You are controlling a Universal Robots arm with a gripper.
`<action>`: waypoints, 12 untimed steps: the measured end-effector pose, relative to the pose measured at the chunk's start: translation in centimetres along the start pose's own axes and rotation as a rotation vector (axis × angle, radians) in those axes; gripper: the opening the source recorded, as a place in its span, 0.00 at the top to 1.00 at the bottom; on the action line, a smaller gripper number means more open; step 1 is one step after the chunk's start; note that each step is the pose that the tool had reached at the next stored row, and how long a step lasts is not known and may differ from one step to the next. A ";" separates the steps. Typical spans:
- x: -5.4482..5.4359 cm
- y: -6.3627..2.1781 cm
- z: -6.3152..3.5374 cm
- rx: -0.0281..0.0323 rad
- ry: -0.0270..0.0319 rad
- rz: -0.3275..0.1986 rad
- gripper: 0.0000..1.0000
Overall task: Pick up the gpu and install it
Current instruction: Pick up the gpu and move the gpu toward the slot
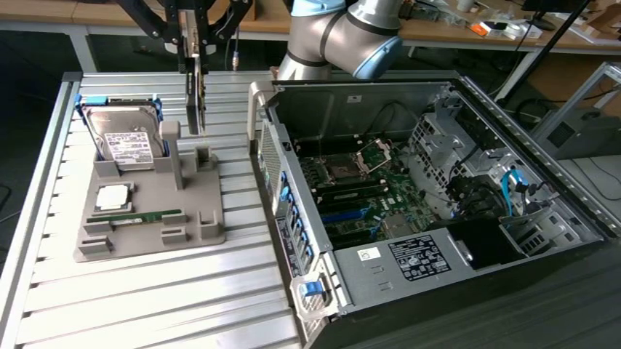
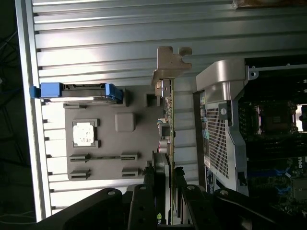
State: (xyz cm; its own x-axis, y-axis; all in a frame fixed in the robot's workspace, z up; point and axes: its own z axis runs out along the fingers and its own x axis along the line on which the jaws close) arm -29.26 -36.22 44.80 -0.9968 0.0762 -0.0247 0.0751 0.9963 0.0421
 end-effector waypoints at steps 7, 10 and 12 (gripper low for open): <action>0.0 -0.03 -0.02 0.0002 0.0003 0.000 0.73; -0.3 -0.53 -0.02 0.0001 0.0001 0.000 0.73; -0.4 -0.70 -0.02 0.0000 0.0001 0.000 0.73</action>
State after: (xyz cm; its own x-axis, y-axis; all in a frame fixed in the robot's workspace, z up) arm -28.87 -36.95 44.80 -0.9968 0.0762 -0.0246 0.0751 0.9963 0.0421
